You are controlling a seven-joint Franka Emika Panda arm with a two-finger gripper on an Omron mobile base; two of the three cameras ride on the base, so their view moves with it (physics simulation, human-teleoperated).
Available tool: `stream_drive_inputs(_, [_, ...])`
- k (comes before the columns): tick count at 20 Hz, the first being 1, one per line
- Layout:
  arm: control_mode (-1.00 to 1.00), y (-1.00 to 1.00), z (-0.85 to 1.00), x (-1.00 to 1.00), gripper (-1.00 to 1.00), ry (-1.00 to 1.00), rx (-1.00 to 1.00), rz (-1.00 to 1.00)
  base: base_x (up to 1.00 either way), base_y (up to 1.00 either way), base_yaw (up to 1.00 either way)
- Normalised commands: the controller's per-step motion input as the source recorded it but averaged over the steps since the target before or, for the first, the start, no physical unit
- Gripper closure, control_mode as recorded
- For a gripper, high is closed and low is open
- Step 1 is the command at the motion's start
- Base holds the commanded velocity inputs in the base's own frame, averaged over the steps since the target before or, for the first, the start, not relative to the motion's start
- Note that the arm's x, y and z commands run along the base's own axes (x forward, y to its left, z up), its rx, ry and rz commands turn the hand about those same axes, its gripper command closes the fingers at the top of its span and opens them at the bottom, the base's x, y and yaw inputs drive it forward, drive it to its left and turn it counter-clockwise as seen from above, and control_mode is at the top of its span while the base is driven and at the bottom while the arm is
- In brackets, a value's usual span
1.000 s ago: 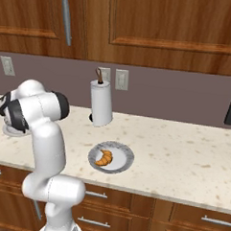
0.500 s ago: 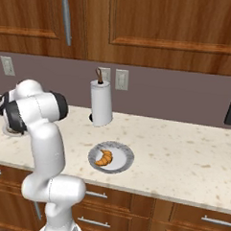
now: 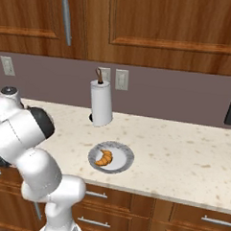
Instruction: Place the pastries on the plates.
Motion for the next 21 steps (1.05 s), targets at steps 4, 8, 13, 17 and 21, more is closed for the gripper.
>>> stream_drive_inputs(4, [-1.00, -0.60, 0.80, -1.00, -1.00, -0.11, 0.01, 0.00, 0.00, 0.00, 0.00])
stream_drive_inputs(8, [-1.00, -0.60, 0.82, -1.00, -1.00, -0.07, 0.00, 0.00, 0.00, 0.00, 0.00])
stream_drive_inputs(13, [-1.00, -0.51, 0.90, -0.79, -1.00, -0.07, 0.00, 0.00, 0.00, 0.00, 0.00])
stream_drive_inputs(17, [-1.00, -0.29, 0.96, -0.28, -1.00, -0.04, 0.00, 0.00, 0.00, 0.00, 0.00])
stream_drive_inputs(21, [-1.00, -0.19, 0.98, -0.29, -1.00, -0.01, 0.00, 0.00, 0.00, 0.00, 0.00])
